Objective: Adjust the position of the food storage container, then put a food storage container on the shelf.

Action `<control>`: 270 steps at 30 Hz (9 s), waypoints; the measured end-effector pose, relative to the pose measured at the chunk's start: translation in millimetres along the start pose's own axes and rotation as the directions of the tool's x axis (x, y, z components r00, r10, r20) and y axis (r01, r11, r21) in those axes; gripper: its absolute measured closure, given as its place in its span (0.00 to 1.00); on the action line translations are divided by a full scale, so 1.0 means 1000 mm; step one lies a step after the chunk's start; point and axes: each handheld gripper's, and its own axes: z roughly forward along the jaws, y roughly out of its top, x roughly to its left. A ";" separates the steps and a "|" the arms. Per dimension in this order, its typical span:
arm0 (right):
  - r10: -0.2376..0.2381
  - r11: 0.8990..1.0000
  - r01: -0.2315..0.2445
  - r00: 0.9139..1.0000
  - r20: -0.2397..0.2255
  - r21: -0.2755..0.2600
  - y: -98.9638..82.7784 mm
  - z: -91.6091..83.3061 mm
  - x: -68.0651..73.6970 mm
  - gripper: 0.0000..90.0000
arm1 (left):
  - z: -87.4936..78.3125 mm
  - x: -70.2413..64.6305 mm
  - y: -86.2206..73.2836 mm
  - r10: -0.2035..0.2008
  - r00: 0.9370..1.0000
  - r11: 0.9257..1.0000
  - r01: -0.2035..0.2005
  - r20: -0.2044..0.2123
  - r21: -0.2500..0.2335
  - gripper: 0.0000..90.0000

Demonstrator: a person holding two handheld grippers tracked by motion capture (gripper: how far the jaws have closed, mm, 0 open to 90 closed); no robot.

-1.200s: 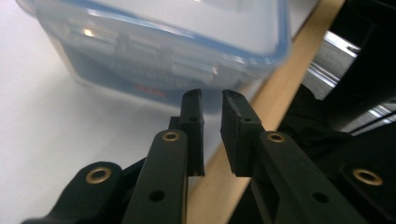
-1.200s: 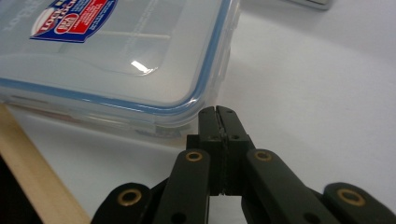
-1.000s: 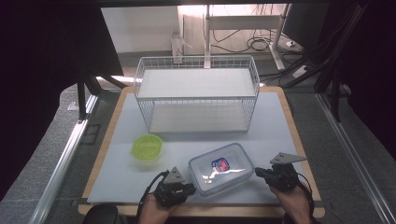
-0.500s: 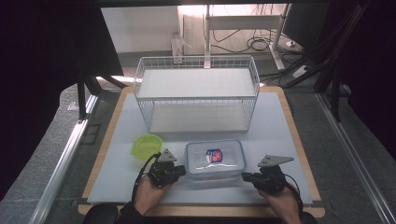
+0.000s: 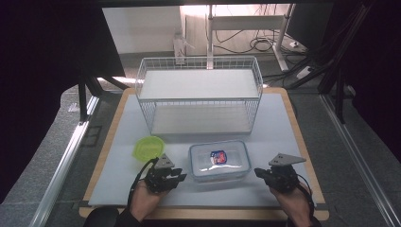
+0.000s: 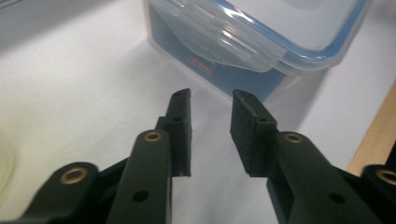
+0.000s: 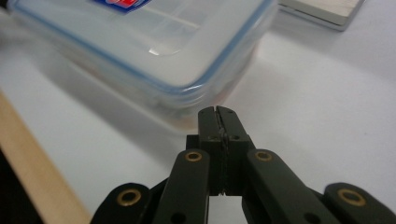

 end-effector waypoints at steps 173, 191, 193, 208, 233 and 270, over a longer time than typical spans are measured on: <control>0.206 0.957 -0.260 0.922 -0.328 -0.130 0.108 -0.005 -0.001 0.61 | -0.066 0.051 0.074 -0.148 0.961 0.957 0.198 0.234 -0.211 0.55; 0.174 0.953 -0.240 0.932 -0.318 -0.183 0.164 -0.019 -0.009 0.61 | -0.096 0.071 0.123 -0.125 0.969 0.952 0.178 0.211 -0.250 0.55; 0.168 0.951 -0.237 0.934 -0.314 -0.198 0.176 -0.022 -0.012 0.61 | -0.102 0.076 0.134 -0.120 0.971 0.951 0.172 0.208 -0.257 0.55; 0.168 0.945 -0.243 0.935 -0.312 -0.221 0.221 -0.026 -0.029 0.60 | -0.118 0.099 0.182 -0.102 0.976 0.957 0.149 0.190 -0.250 0.55; 0.246 0.914 -0.333 0.910 -0.334 -0.232 0.269 0.004 -0.067 0.59 | -0.114 0.145 0.235 -0.163 0.973 0.949 0.200 0.165 -0.245 0.55; 0.209 0.933 -0.255 0.958 -0.197 -0.253 0.271 0.022 -0.070 0.58 | -0.087 0.142 0.233 -0.097 0.994 0.960 0.105 0.042 -0.259 0.36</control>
